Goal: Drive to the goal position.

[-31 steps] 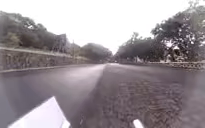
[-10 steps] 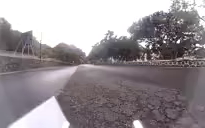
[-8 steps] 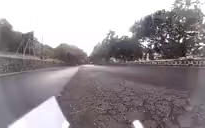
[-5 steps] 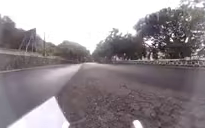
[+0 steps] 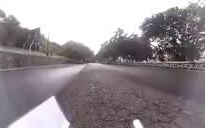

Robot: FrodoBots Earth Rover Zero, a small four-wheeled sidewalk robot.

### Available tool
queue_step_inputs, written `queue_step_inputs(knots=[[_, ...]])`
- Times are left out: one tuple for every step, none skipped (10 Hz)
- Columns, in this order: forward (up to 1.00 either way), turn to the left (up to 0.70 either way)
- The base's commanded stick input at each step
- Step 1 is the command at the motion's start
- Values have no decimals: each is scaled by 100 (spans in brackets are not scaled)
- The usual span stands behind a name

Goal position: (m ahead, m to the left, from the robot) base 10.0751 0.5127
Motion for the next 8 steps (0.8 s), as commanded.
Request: queue_step_inputs(knots=[[100,0],[100,0],[100,0],[100,0],[100,0],[100,0],[100,0],[100,0]])
